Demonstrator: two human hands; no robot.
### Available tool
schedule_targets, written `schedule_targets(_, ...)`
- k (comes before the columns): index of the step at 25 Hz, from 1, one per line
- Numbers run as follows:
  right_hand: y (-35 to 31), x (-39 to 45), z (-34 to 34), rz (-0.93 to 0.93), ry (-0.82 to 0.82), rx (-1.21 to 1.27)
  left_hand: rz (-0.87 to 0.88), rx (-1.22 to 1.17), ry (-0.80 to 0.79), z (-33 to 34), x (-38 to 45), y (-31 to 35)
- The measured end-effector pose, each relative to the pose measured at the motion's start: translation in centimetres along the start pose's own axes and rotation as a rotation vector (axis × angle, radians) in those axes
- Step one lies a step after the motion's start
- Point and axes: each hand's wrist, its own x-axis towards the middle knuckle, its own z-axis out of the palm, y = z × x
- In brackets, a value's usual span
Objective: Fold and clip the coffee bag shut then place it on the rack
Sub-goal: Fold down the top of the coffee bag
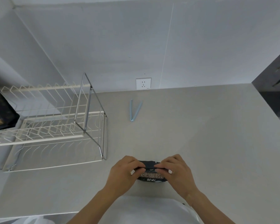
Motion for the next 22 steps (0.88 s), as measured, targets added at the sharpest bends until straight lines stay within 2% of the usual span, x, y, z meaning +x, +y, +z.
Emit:
schedule_targets(8,-0.6,0.3,0.1,-0.081,0.024,-0.094,0.195,0.082,-0.020,1.3,1.6,1.8)
schedule_targets(12,-0.1,0.6,0.2,-0.026,0.074,-0.084,0.200,0.199,0.021,1.0,1.8,1.0)
schedule_targets(17,0.7,0.6,0.2,-0.001,0.050,-0.132,0.219,0.289,0.058,0.5,1.9,0.2)
schedule_targets(22,1.0,0.6,0.1,0.033,0.020,-0.095,0.194,0.237,-0.020,0.3,1.9,0.1)
